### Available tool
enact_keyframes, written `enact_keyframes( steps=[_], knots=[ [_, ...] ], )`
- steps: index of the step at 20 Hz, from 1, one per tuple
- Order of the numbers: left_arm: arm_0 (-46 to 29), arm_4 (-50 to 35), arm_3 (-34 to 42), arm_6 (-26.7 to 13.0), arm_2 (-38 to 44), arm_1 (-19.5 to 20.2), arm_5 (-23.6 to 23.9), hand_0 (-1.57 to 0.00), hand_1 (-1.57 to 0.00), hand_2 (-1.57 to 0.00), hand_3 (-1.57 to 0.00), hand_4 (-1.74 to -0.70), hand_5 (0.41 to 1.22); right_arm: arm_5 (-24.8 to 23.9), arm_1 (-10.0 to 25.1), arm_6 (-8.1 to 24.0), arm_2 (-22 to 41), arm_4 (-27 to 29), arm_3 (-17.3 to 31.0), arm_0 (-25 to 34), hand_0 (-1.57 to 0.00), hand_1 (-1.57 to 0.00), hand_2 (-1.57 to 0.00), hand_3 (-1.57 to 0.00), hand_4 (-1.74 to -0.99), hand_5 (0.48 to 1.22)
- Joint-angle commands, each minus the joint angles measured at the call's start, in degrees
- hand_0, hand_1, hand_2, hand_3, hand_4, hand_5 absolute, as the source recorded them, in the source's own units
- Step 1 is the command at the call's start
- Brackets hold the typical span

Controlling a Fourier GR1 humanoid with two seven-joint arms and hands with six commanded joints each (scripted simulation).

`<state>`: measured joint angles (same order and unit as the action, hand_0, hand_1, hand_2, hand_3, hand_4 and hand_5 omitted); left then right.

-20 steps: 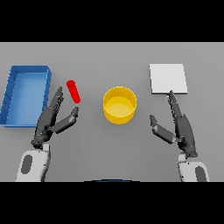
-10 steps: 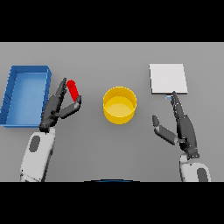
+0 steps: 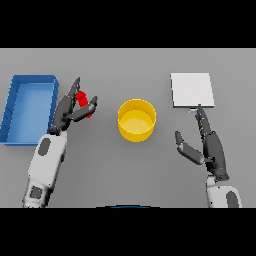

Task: Pick up the red beaker and tilt it to pour out 1 green nut into yellow bowl. Pick up the yellow bowl and place it on the metallic measuring scale.

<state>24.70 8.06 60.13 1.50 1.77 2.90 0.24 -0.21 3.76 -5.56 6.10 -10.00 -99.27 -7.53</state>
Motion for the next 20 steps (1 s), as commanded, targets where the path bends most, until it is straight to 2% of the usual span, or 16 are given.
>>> enact_keyframes(
  steps=[1,3,5,6,7,8,9,11,13,14,16,17,20],
  knots=[
    [0.60,0.18,-0.94,0.47,0.00,0.02,-0.08,0.00,0.00,0.00,0.00,-1.31,0.706,-0.44,-0.25,0.84,-0.08,-0.09,-0.16,0.69,0.00,0.00,0.00,0.00,-1.324,0.683],
    [1.76,0.05,-2.59,0.68,0.26,-0.06,-0.46,0.00,0.00,0.00,0.00,-1.32,0.710,-0.88,-0.47,1.28,-0.01,-0.57,0.33,1.11,0.00,0.00,0.00,0.00,-1.315,0.682],
    [2.49,0.15,-4.43,3.43,0.46,-0.54,-0.26,0.00,0.00,0.00,0.00,-1.34,0.725,-0.64,-0.03,1.47,-0.33,-0.39,0.66,1.05,0.00,0.00,0.00,0.00,-1.305,0.681],
    [3.10,-0.17,-5.16,4.12,0.86,-0.92,-0.01,0.00,0.00,0.00,0.00,-1.36,0.735,-0.37,0.11,0.50,-0.26,-0.15,-0.05,0.50,0.00,0.00,0.00,0.00,-1.298,0.682],
    [3.45,-0.39,-5.21,4.07,1.23,-1.02,0.40,0.00,0.00,-0.03,0.00,-1.39,0.752,-0.56,0.13,0.38,0.03,-0.79,0.03,0.66,0.00,0.00,0.00,0.00,-1.295,0.683],
    [3.71,-0.64,-5.64,4.35,1.42,-1.66,0.77,-0.08,-0.08,-0.12,-0.08,-1.42,0.770,-0.75,0.22,0.34,-0.04,-0.91,-0.48,0.33,0.00,0.00,0.00,0.00,-1.291,0.684],
    [4.38,-1.29,-6.47,3.78,2.21,-2.00,1.13,-0.25,-0.28,-0.31,-0.22,-1.44,0.795,-0.80,0.11,0.13,-0.03,-0.87,-0.46,-0.06,0.00,0.00,0.00,0.00,-1.289,0.684],
    [5.40,-0.38,-7.57,3.54,2.49,-2.83,3.87,-0.68,-0.70,-0.71,-0.71,-1.44,0.949,-0.62,-0.05,1.05,-0.03,-0.71,0.39,0.78,0.00,0.00,0.00,0.00,-1.285,0.683],
    [6.08,1.42,-8.92,4.31,2.17,-2.60,5.66,-1.00,-1.01,-1.02,-1.02,-1.44,1.047,-0.68,-0.16,0.55,0.09,-0.95,0.74,0.65,0.00,0.00,0.00,0.00,-1.287,0.684],
    [5.75,1.78,-9.51,7.34,2.12,-3.13,5.95,-1.12,-1.13,-1.13,-1.13,-1.44,1.082,-0.73,-0.36,0.24,0.10,-0.88,0.89,0.38,0.00,0.00,0.00,0.00,-1.290,0.684],
    [5.69,1.84,-9.48,8.02,2.42,-3.55,6.07,-1.28,-1.29,-1.29,-1.29,-1.45,1.132,-0.62,0.06,-0.88,-0.07,-0.74,0.32,0.44,0.00,0.00,0.00,0.00,-1.293,0.682],
    [6.02,2.24,-9.72,7.98,2.47,-3.72,6.72,-1.34,-1.34,-1.35,-1.34,-1.51,1.132,-0.56,-0.35,0.22,0.16,-0.72,0.75,0.76,0.00,0.00,0.00,0.00,-1.296,0.681],
    [6.03,0.67,-9.08,9.42,2.42,-3.37,6.65,-1.45,-1.45,-1.46,-1.45,-1.62,1.117,-0.19,0.40,-0.44,-0.11,-0.69,0.90,1.34,0.00,0.00,0.00,0.00,-1.288,0.679]
  ],
)
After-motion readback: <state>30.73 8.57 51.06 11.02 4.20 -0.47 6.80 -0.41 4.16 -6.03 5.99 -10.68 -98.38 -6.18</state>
